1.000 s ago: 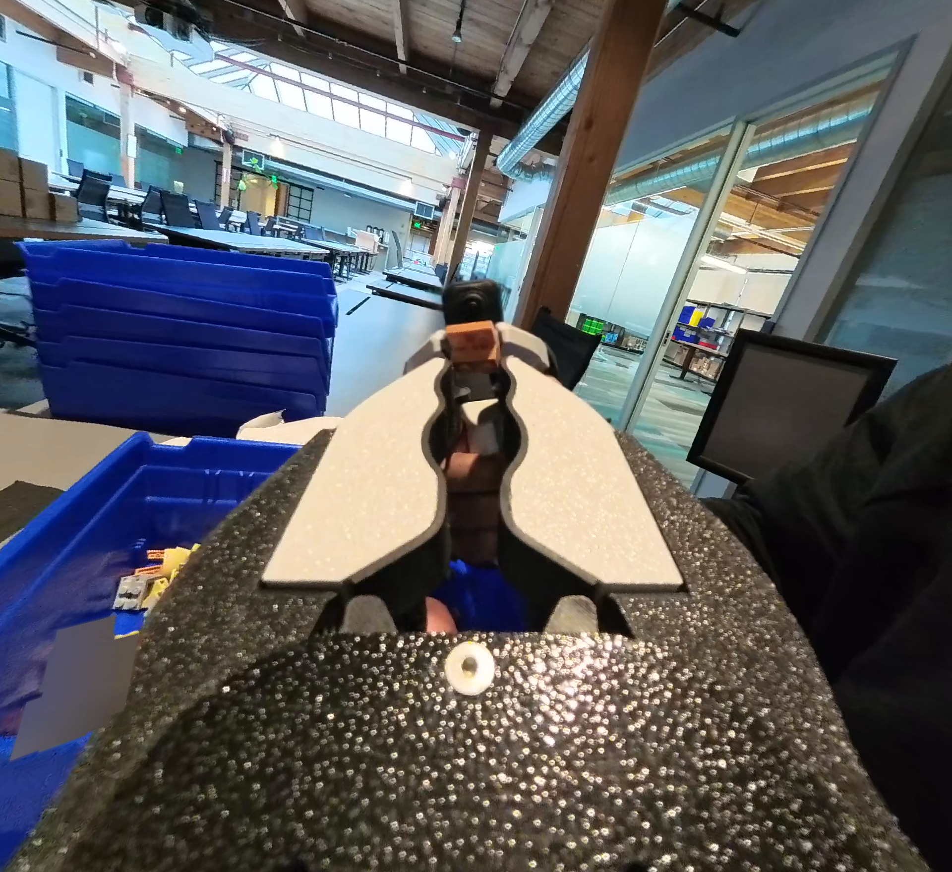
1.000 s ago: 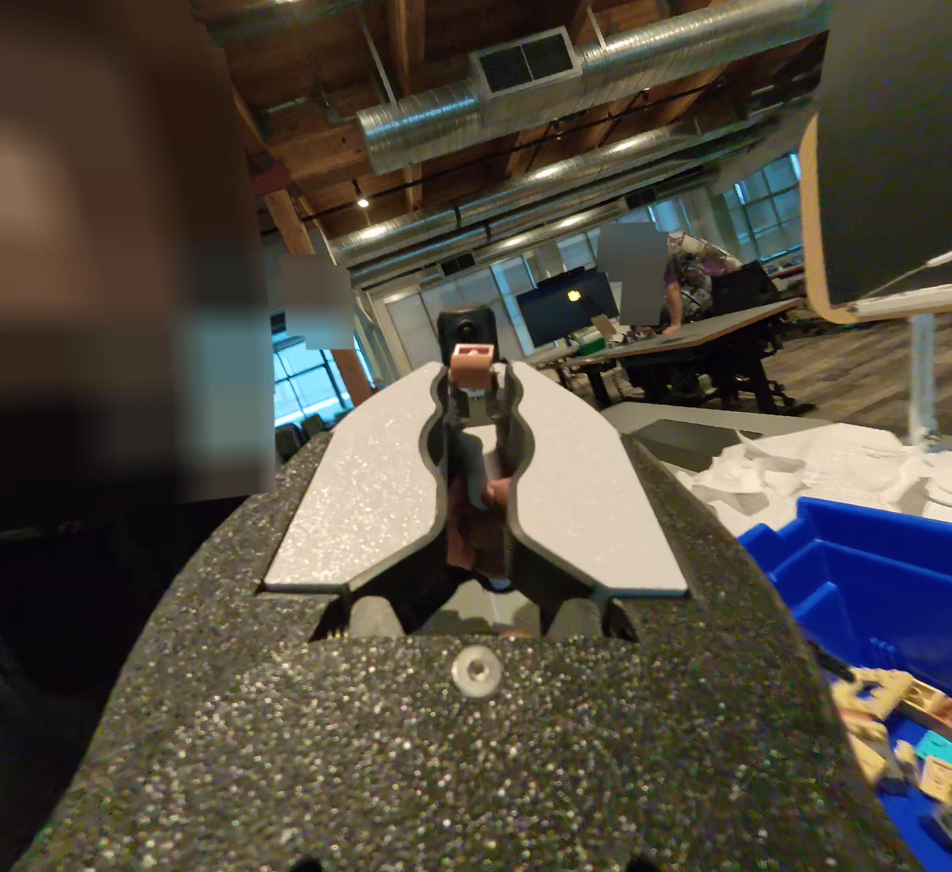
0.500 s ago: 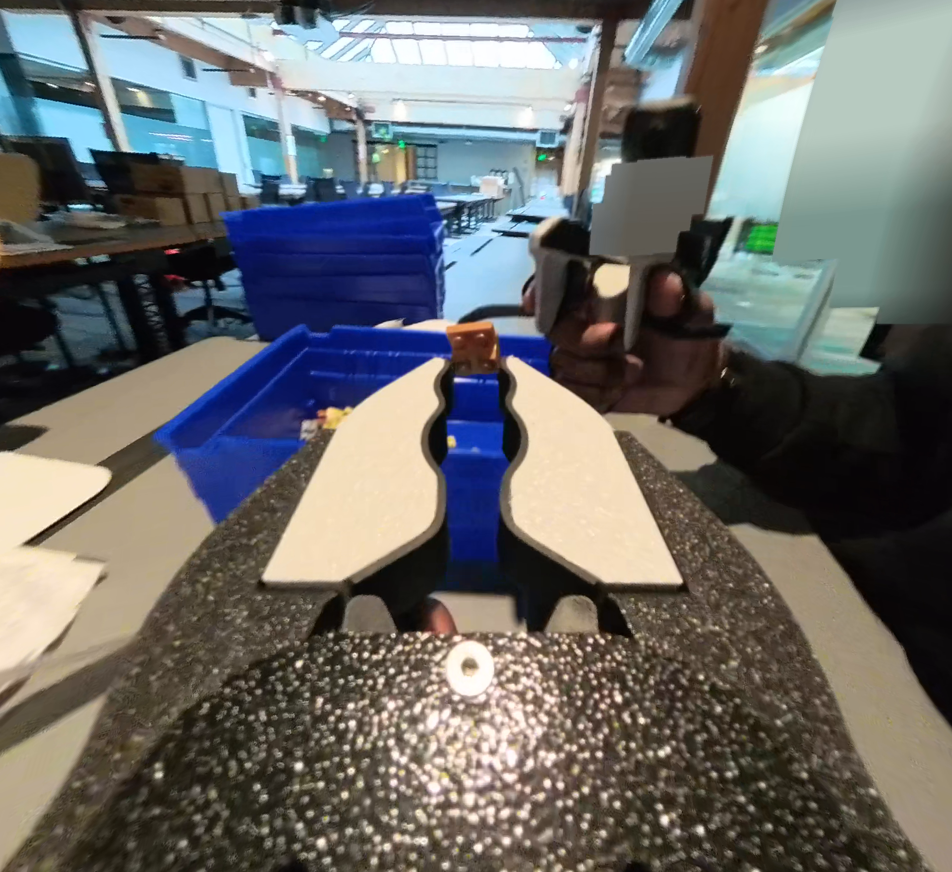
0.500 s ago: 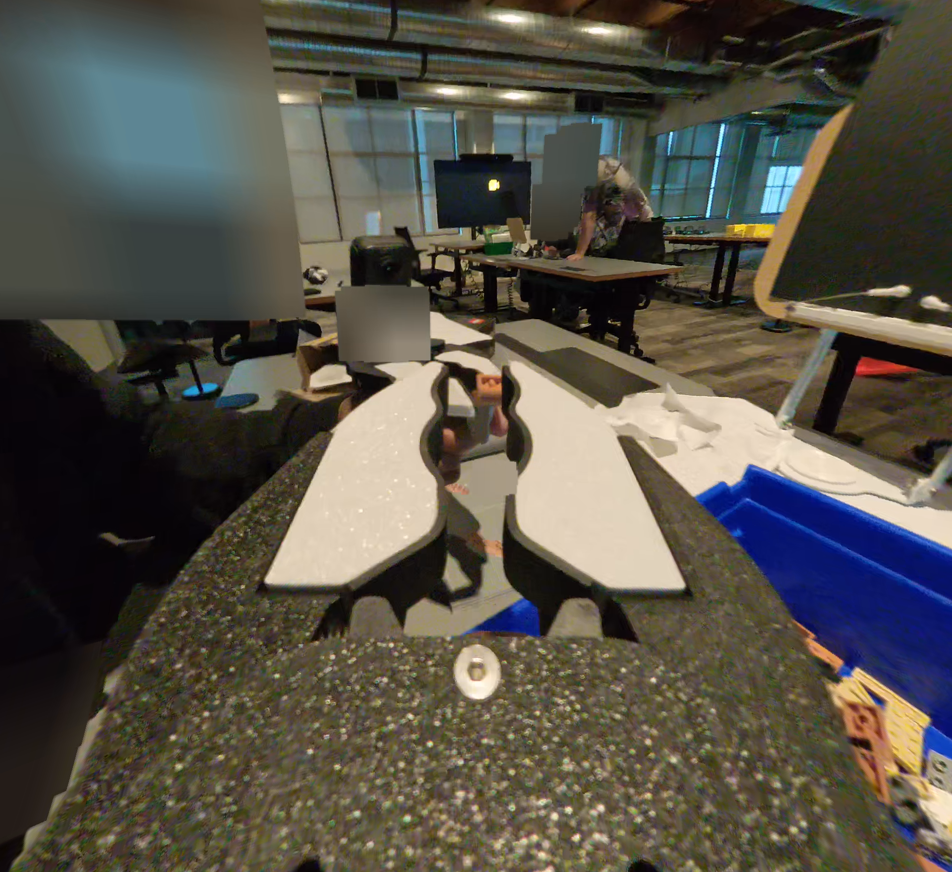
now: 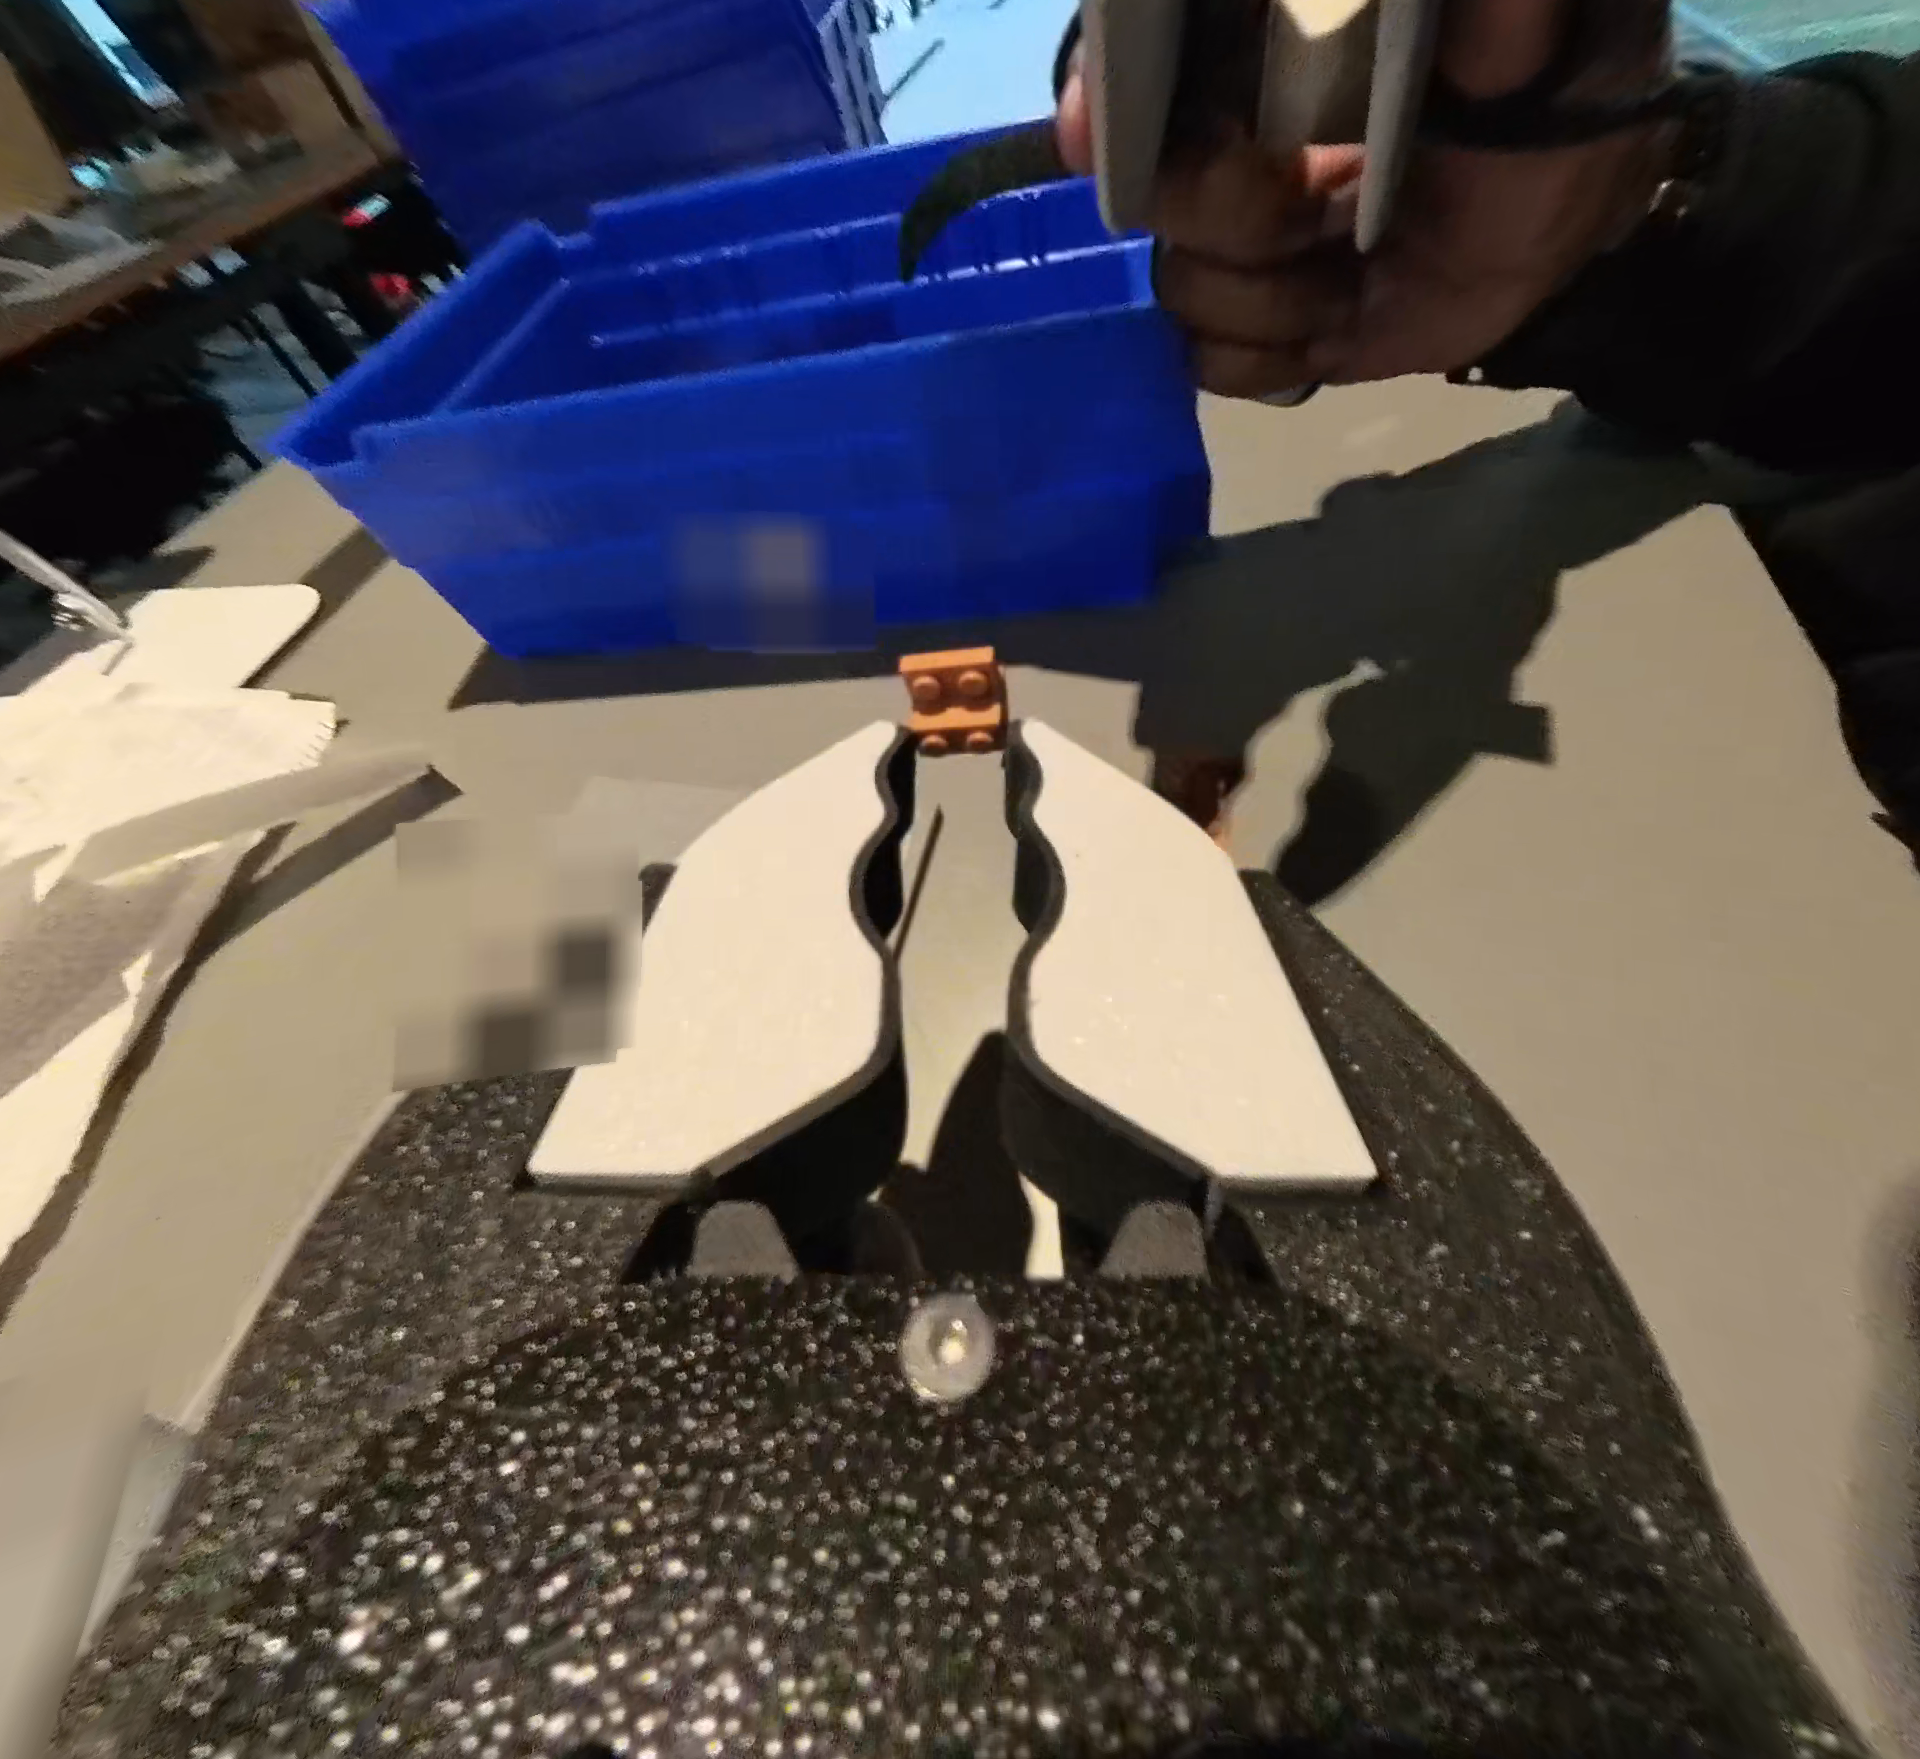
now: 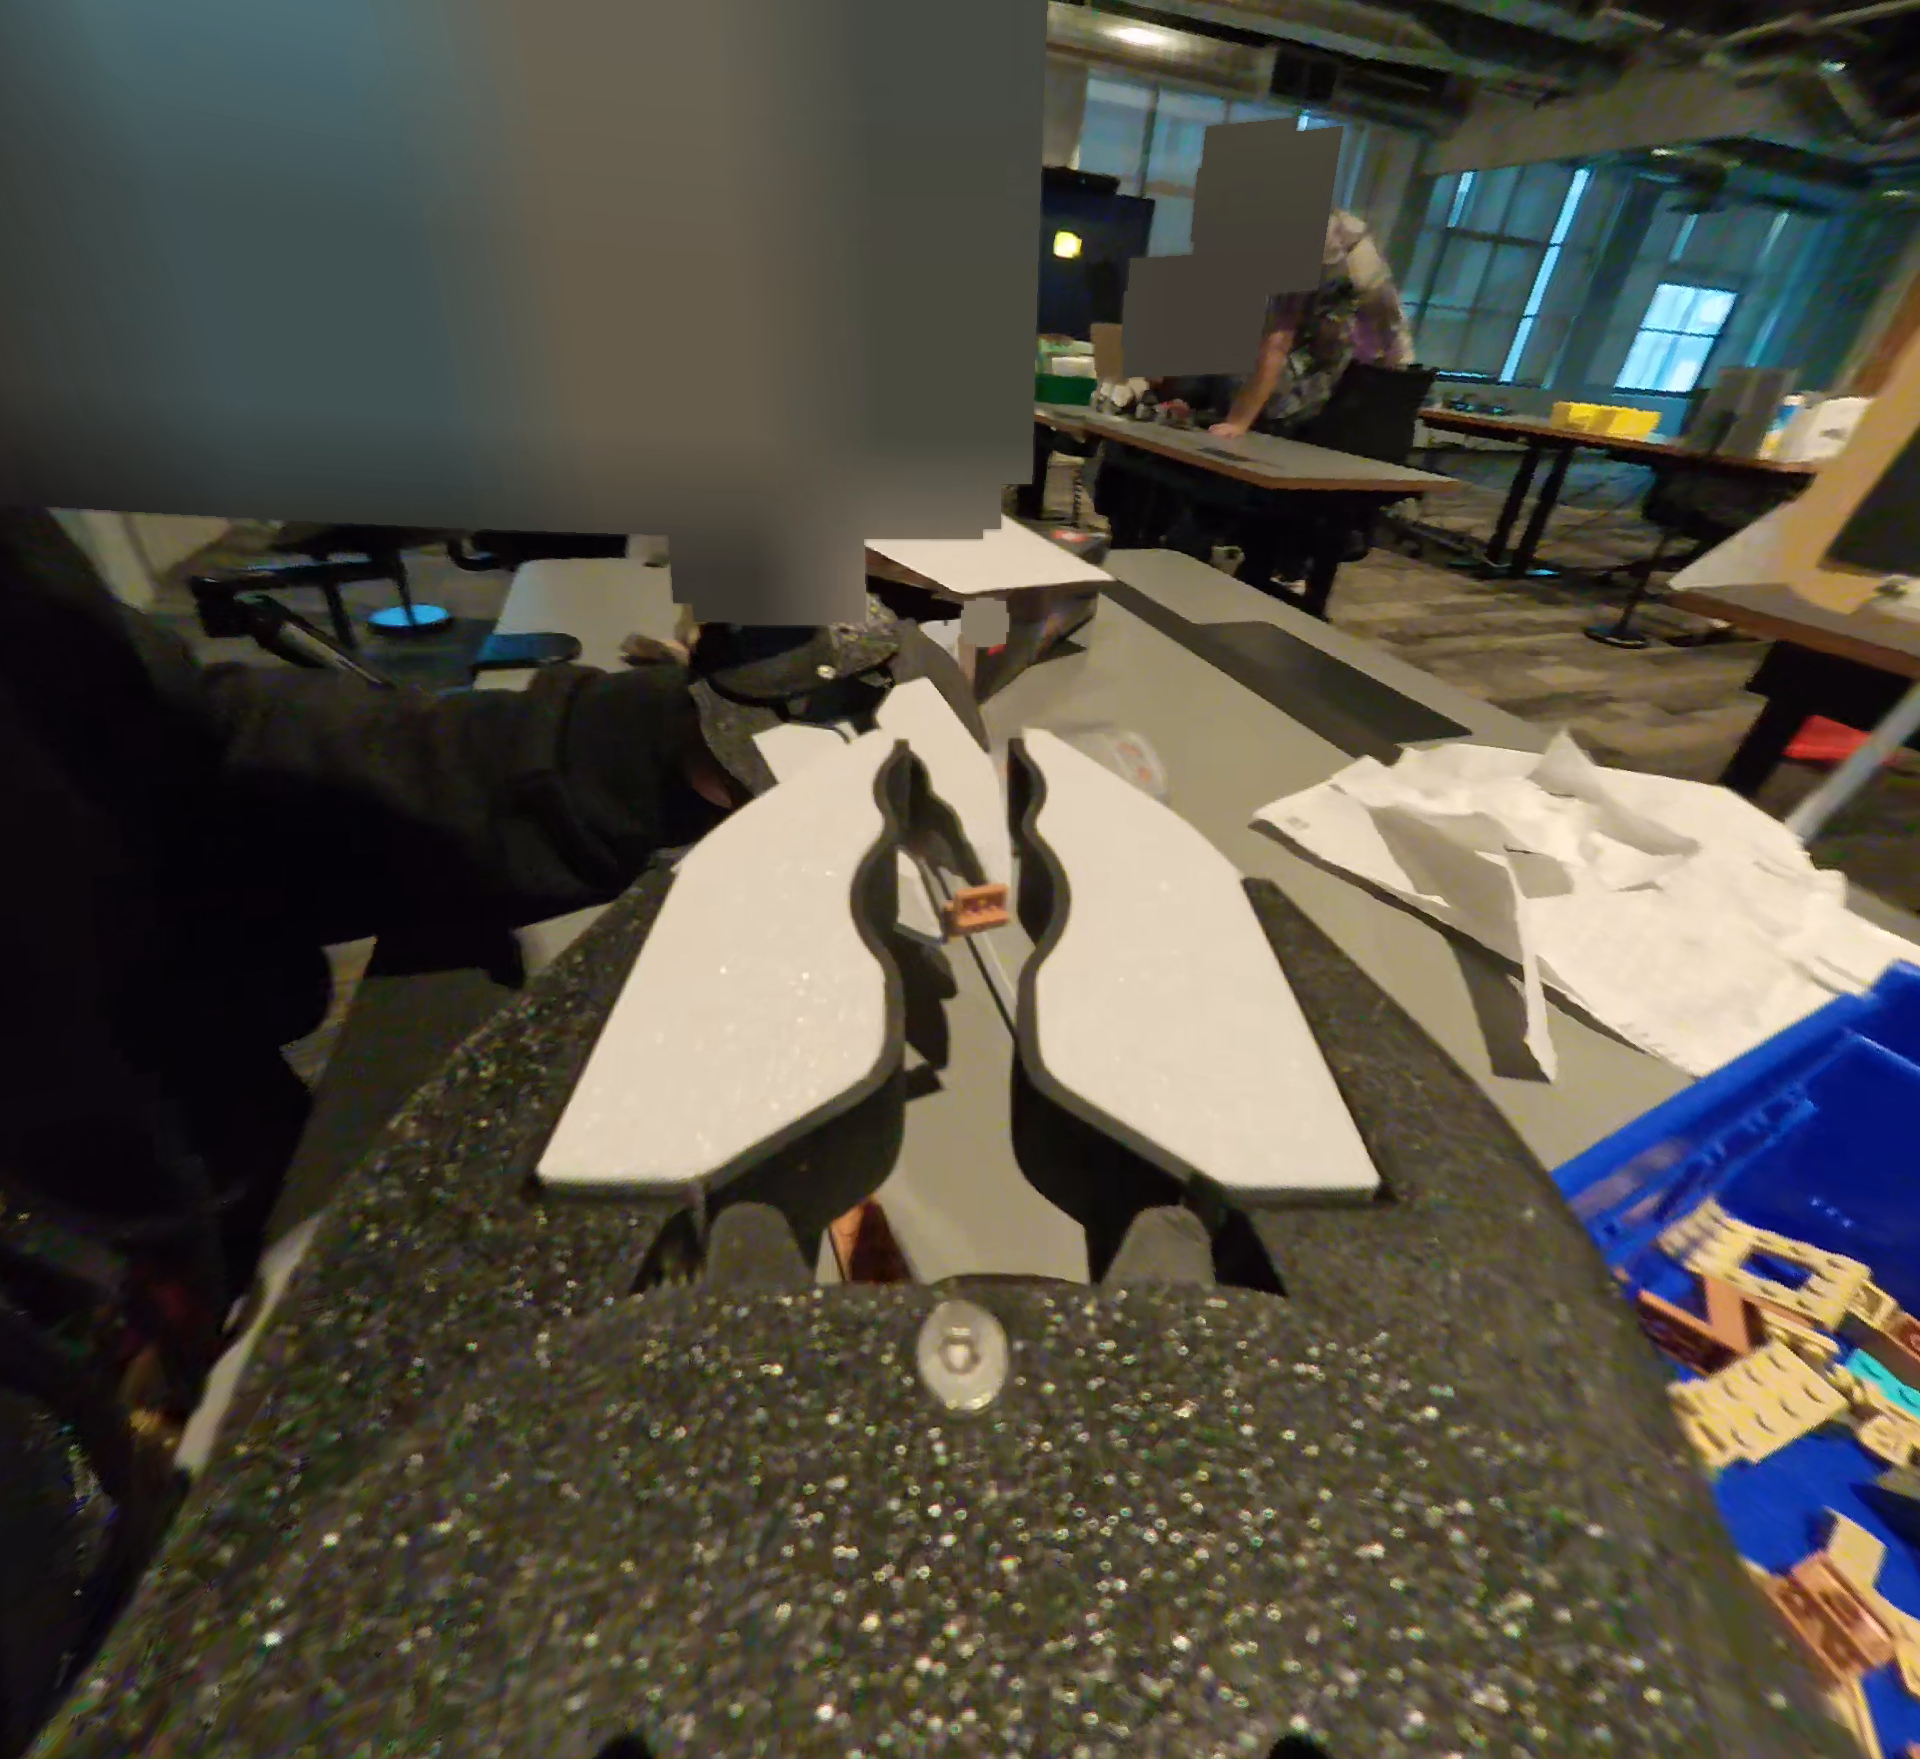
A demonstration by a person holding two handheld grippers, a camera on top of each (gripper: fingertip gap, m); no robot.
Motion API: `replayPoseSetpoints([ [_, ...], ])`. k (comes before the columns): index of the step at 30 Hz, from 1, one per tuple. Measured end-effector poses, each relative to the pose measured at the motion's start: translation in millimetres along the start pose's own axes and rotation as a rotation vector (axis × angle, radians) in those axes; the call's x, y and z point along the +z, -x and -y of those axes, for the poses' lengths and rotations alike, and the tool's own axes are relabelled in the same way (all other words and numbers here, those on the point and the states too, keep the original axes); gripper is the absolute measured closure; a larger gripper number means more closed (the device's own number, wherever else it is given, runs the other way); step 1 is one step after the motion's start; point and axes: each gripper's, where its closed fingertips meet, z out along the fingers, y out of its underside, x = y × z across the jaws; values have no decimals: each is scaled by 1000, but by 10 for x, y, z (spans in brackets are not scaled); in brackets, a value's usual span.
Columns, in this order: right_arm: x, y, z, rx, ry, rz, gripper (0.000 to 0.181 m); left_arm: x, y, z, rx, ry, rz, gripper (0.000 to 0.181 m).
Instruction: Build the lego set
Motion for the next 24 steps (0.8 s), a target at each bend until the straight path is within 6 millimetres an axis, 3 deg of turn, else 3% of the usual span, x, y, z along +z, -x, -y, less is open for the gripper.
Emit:
replayPoseSetpoints([
  [6, 21, 79, -165, -85, 108, -59, 164, -54, -87, -138, -20, 82, -56, 165],
  [15, -165, -30, -538, -113, 180, -119, 167, -29, -187, -326, 17, 222, -76, 165],
  [24, -119, -213, -619, -229, 236, -154, 169, 9, -219, -444, 51, 327, -72, 165],
])
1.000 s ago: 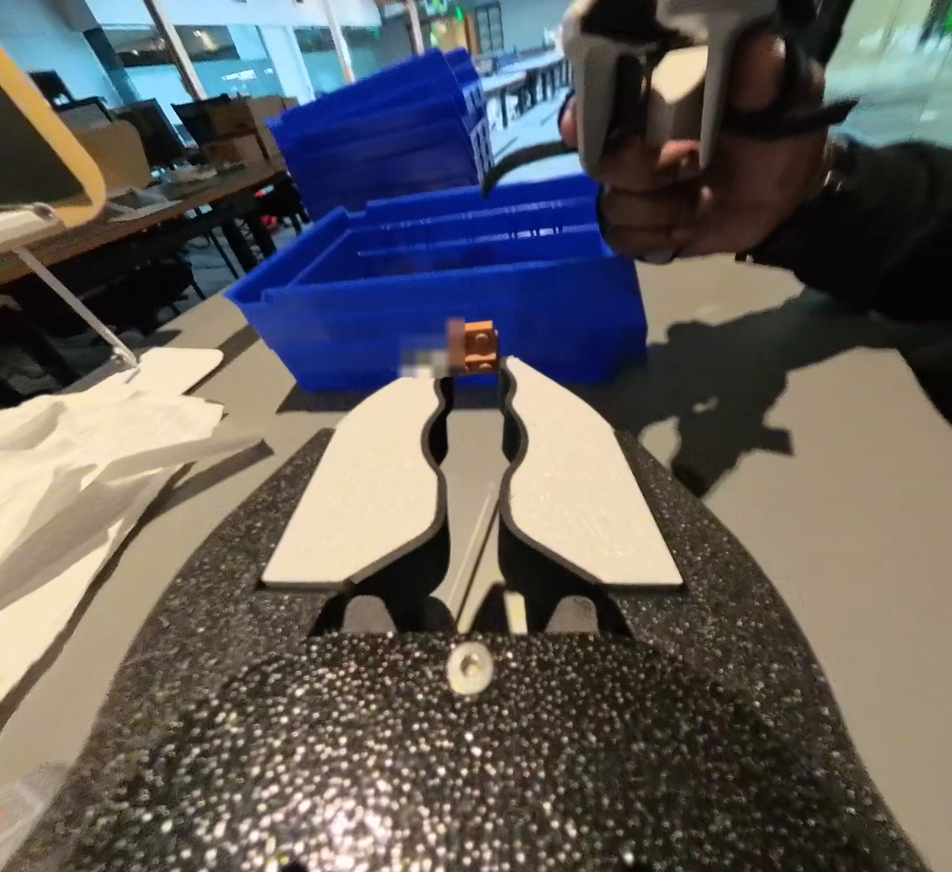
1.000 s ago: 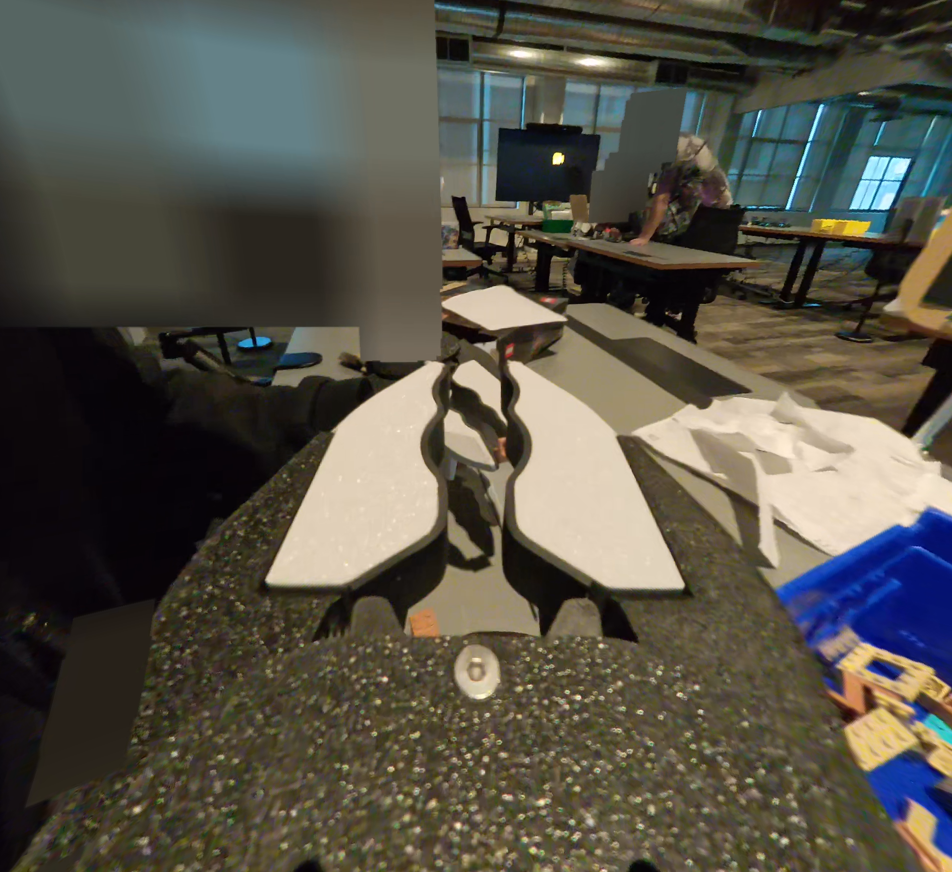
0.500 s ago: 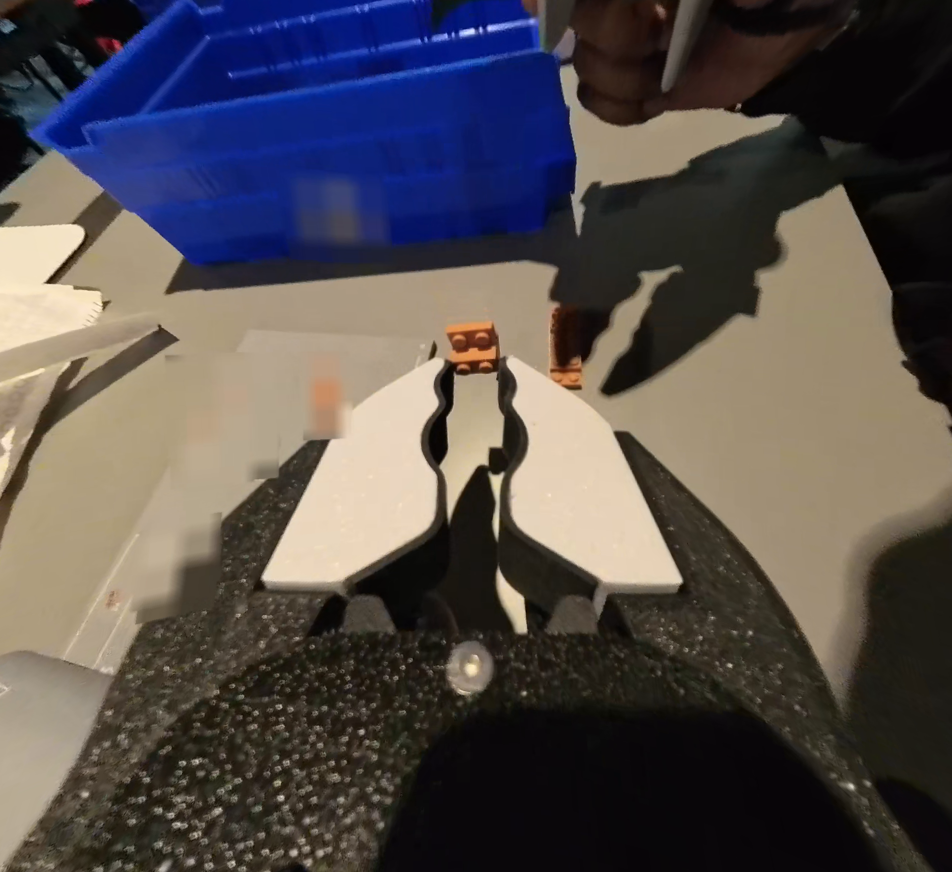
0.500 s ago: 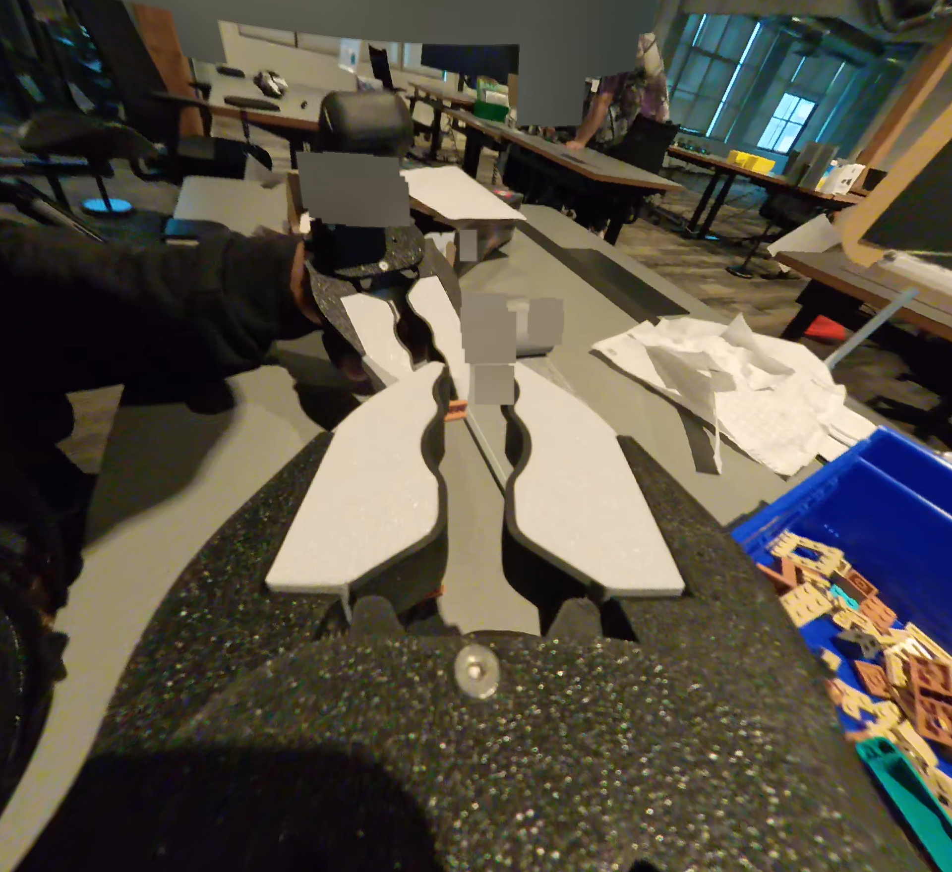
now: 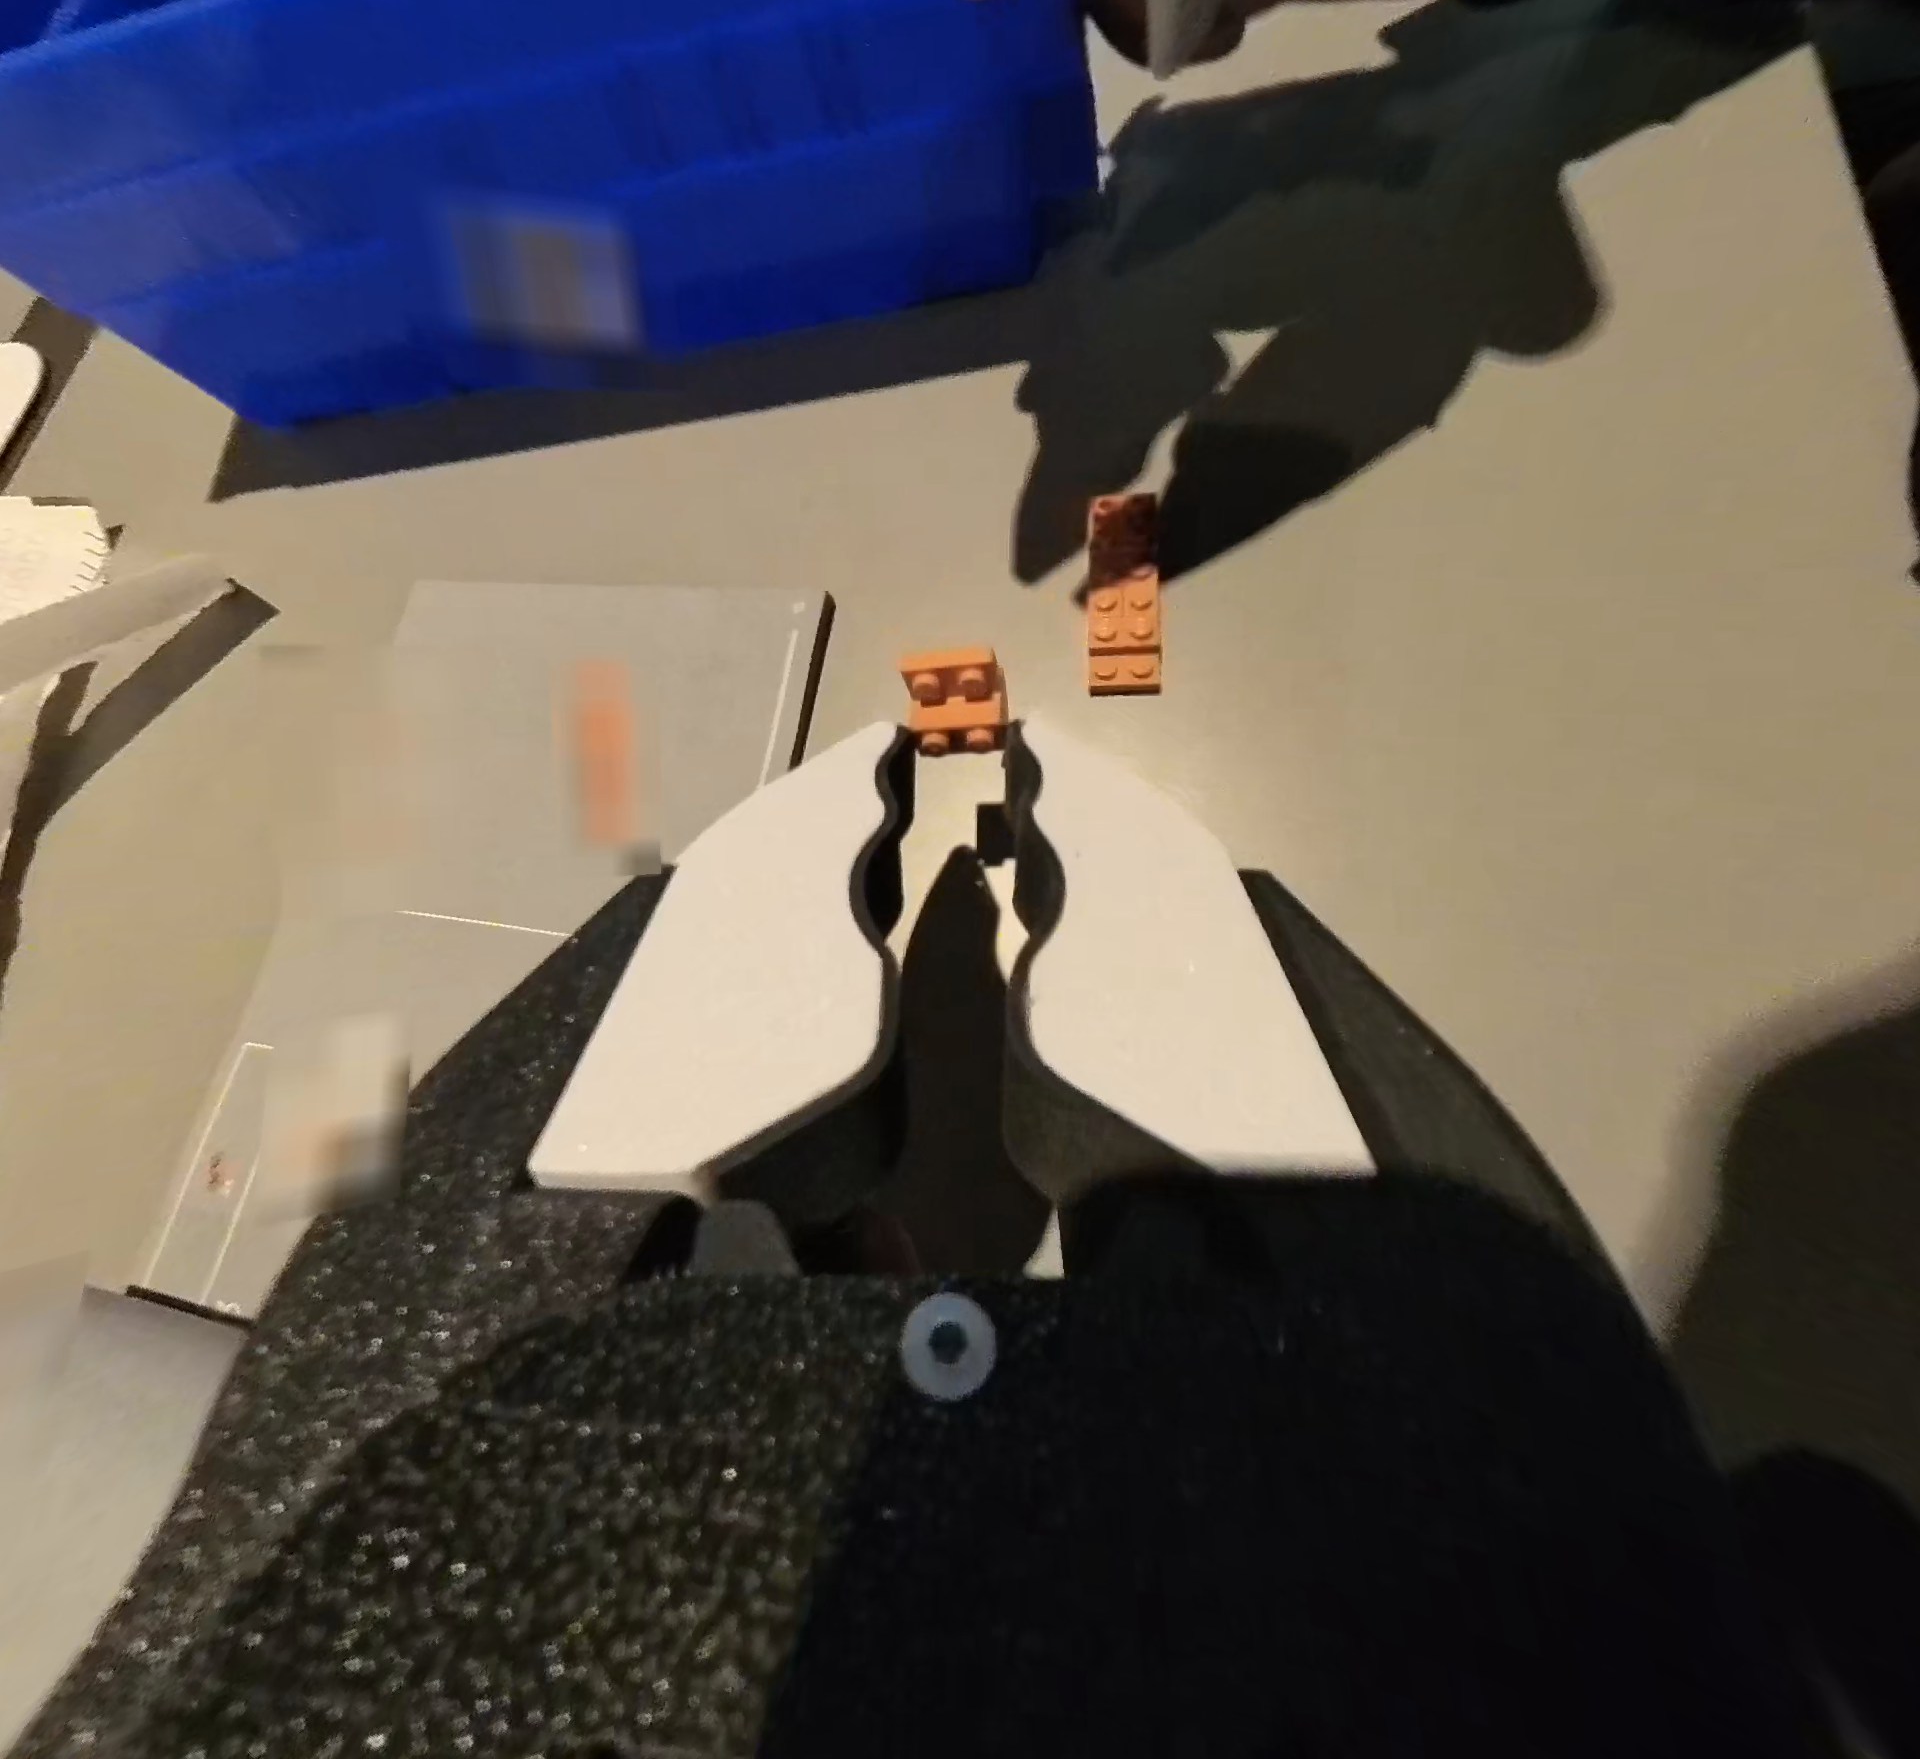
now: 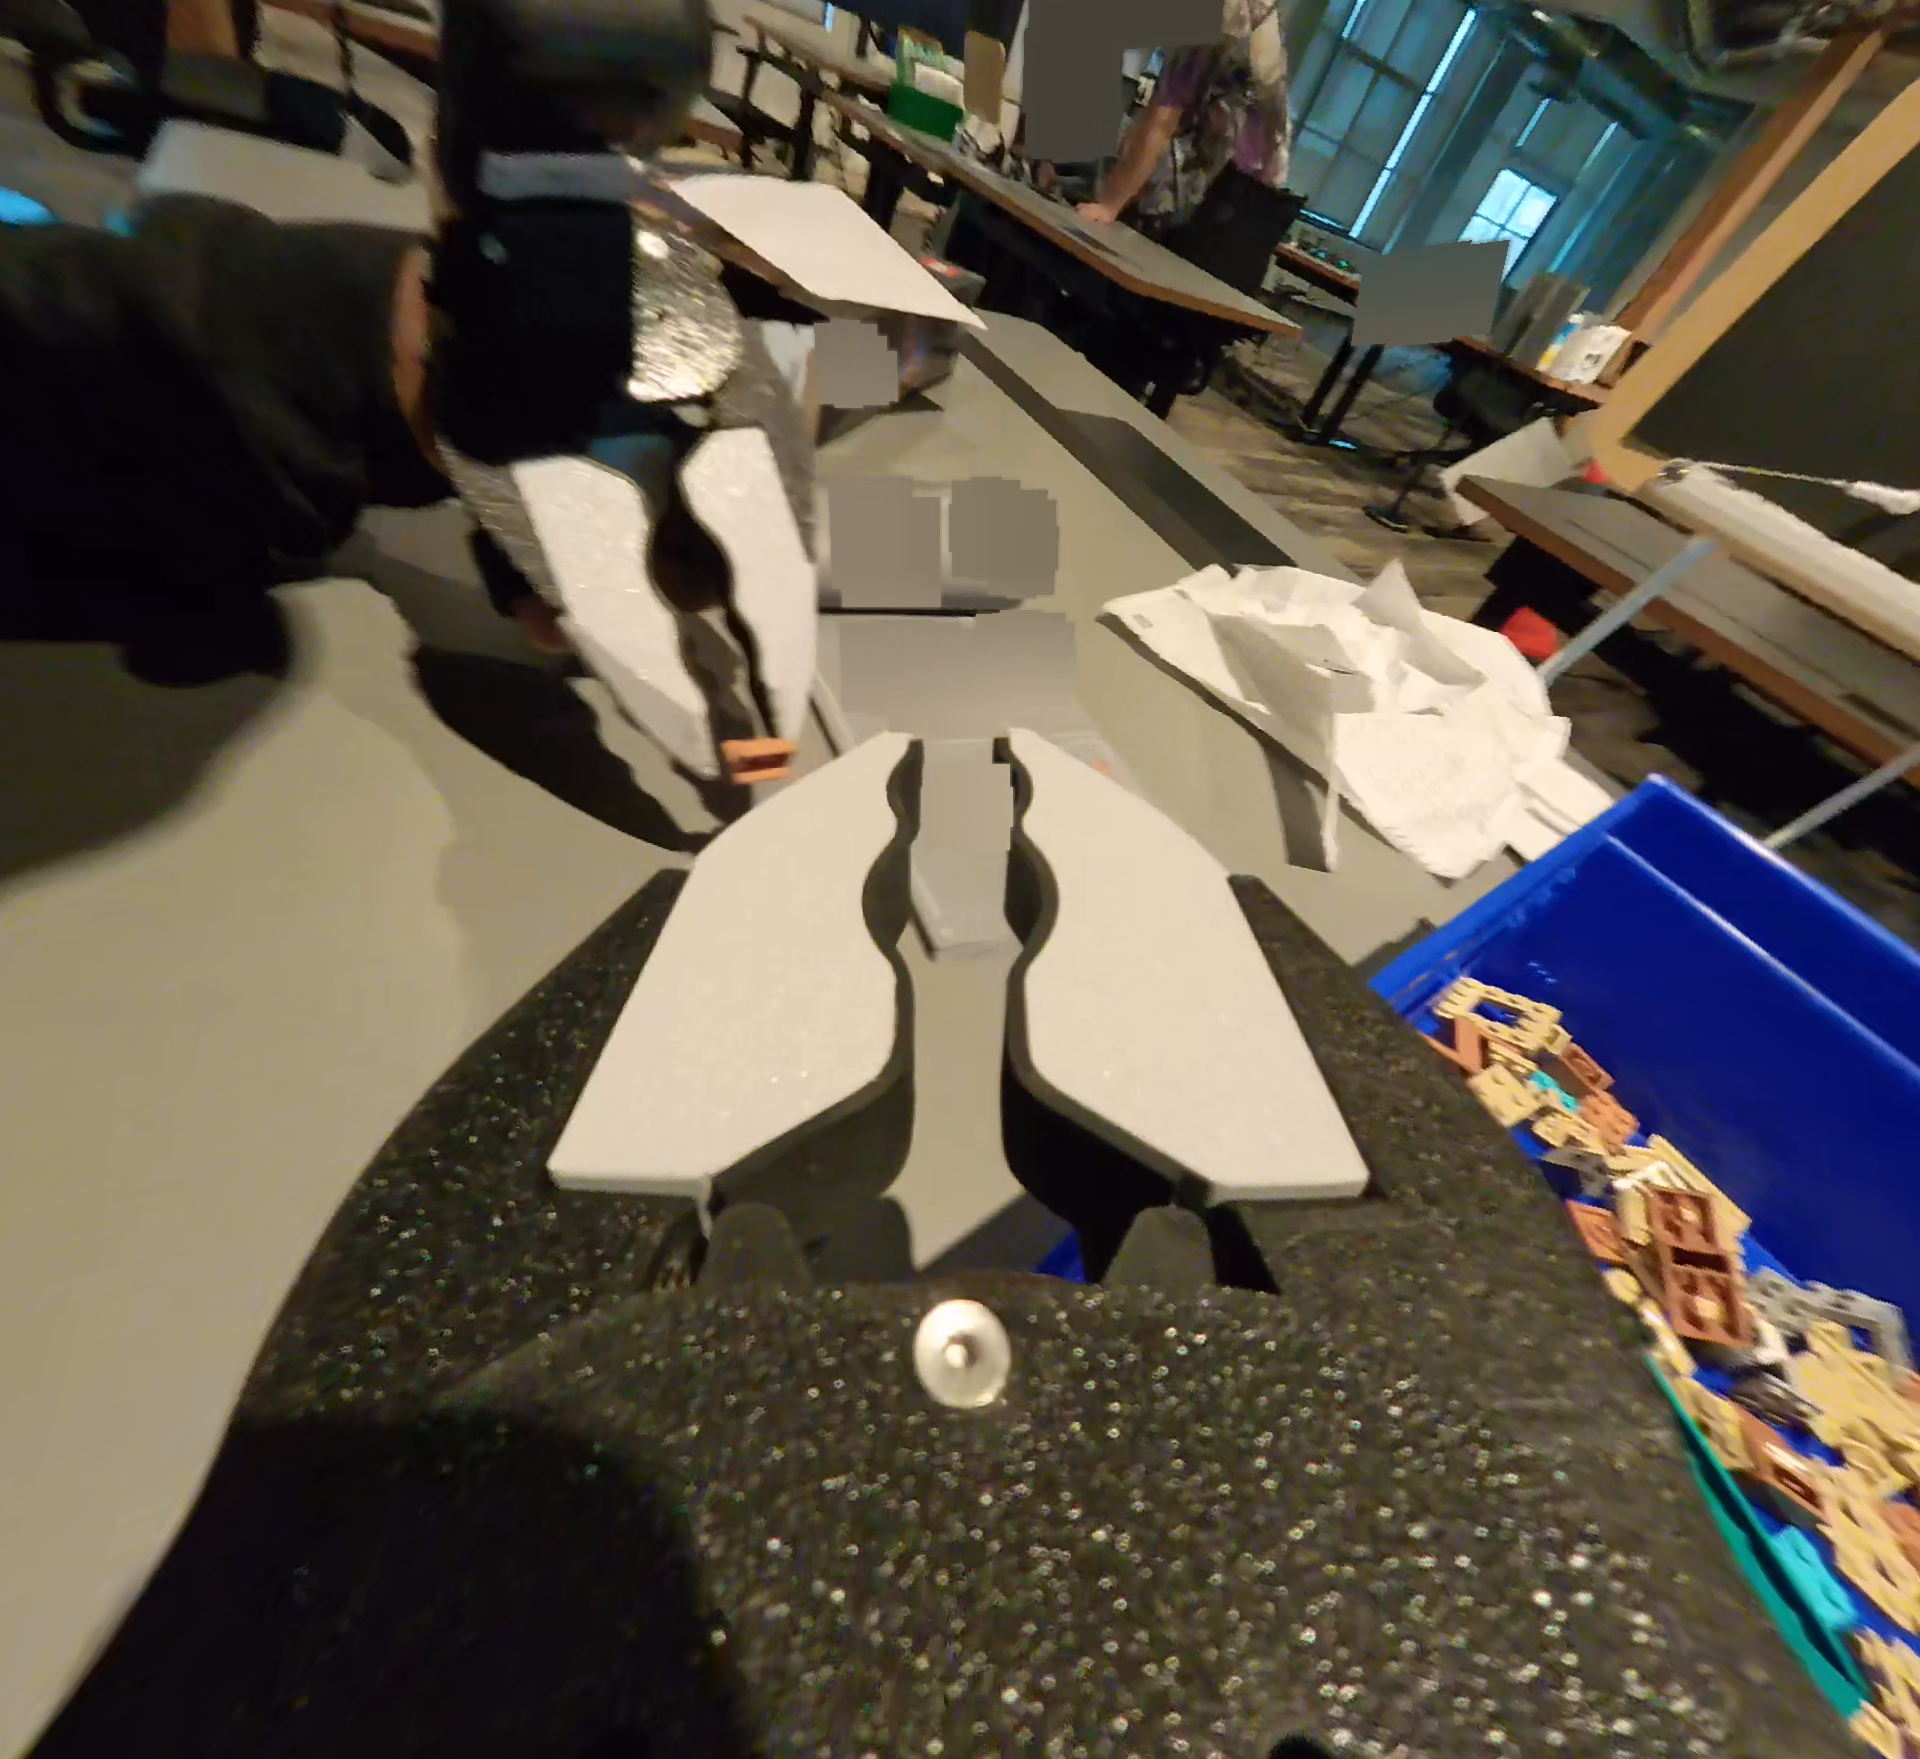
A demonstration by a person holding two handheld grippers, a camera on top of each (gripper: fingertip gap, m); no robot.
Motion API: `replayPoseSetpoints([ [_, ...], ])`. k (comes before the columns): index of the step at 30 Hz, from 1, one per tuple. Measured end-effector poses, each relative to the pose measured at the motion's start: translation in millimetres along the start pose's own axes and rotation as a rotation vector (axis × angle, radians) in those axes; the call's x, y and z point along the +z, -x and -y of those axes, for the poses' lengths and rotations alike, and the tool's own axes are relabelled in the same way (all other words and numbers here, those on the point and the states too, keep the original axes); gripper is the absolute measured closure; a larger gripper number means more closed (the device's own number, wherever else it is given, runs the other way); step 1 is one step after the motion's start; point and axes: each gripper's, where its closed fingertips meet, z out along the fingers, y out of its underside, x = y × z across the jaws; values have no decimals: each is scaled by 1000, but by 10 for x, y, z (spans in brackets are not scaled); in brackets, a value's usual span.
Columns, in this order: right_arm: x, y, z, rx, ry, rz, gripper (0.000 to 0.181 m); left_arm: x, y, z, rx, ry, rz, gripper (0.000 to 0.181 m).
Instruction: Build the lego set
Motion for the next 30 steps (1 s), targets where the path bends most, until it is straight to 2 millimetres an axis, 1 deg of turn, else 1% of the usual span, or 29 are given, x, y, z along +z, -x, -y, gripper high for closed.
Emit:
replayPoseSetpoints([
  [5, 57, -188, -33, 24, 2, -6, 169, 31, -8, -52, 22, 50, 12, 165],
  [8, 61, -221, 21, 48, -6, -3, 163, 22, 14, -37, 17, 41, 27, 165],
  [12, 96, -110, 170, 21, -23, 10, 162, -26, 86, 21, -1, -6, 63, 165],
  [16, 252, 102, 255, -16, -17, 80, 161, -89, 134, 54, -31, -59, 72, 165],
  [19, 390, 184, 237, -39, -11, 122, 160, -143, 146, 40, -79, -93, 45, 165],
  [22, 476, 221, 224, -47, -11, 150, 159, -191, 157, -22, -155, -102, 5, 165],
  [26, 522, 235, 200, -56, 5, 150, 159, -244, 201, -31, -231, -127, -15, 165],
  [30, 523, 250, 126, -65, 15, 157, 160, -270, 246, -6, -309, -166, -30, 165],
])
